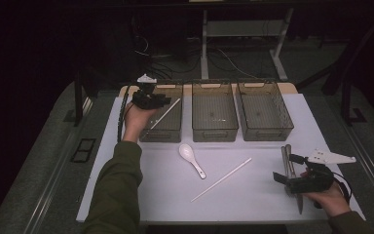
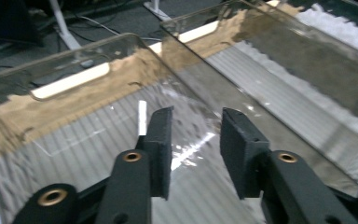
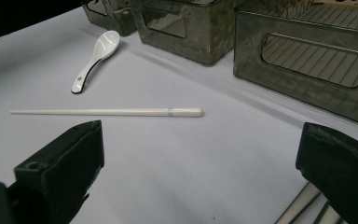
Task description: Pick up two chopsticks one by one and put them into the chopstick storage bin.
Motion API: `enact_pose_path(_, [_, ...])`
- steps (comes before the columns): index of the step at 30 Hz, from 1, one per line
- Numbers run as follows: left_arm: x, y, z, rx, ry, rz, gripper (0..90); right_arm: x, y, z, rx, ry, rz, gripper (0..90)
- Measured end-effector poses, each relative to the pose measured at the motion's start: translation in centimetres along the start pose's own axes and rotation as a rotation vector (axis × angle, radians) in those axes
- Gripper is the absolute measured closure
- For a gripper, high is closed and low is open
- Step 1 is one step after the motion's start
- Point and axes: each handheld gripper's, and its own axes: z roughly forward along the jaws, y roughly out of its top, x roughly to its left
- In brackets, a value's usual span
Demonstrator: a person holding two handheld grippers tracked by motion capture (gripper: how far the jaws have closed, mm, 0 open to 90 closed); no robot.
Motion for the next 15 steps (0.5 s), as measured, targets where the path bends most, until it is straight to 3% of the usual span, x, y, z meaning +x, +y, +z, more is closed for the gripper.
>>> enact_pose_path(7, [-2.2, -0.6, -1.5, 0.013, -0.017, 0.022, 52.6, 0.0, 0.0, 0.0, 0.000, -0.001, -0.002, 0.9])
enact_pose_path(10, [-3.4, -1.2, -2.4, -0.016, -0.040, 0.024, 49.1, 0.0, 0.0, 0.0, -0.001, -0.001, -0.005, 0.9])
enact_pose_path(15, [-6.0, -2.6, -3.7, -0.021, -0.077, 0.071, 43.6, 0.0, 0.0, 0.0, -0.002, -0.001, -0.008, 0.9])
